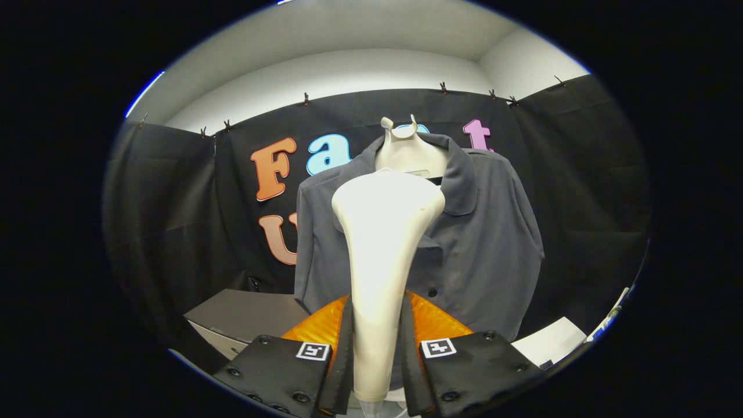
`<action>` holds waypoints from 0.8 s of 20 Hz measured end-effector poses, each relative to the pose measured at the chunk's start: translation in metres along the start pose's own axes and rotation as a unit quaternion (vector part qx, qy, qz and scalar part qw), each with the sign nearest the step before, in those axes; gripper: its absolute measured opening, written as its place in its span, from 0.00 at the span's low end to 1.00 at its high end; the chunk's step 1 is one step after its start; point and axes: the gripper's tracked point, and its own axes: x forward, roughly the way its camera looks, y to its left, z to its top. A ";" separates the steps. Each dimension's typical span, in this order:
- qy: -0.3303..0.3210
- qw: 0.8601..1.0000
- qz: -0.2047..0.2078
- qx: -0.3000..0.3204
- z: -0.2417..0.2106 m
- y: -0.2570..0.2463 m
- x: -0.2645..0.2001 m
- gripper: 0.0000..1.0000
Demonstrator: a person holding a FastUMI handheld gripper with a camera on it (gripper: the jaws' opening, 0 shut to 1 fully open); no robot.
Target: Iron the clothes twice with a garment steamer, once on the left side and once on the right side.
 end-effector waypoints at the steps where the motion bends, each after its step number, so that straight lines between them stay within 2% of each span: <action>1: 0.002 1.000 -0.002 0.000 -0.006 -0.004 0.004 0.43; 9: 0.016 1.000 0.001 -0.009 -0.018 -0.004 0.019 0.43; 16: 0.046 0.999 -0.004 -0.006 -0.048 -0.010 0.035 0.44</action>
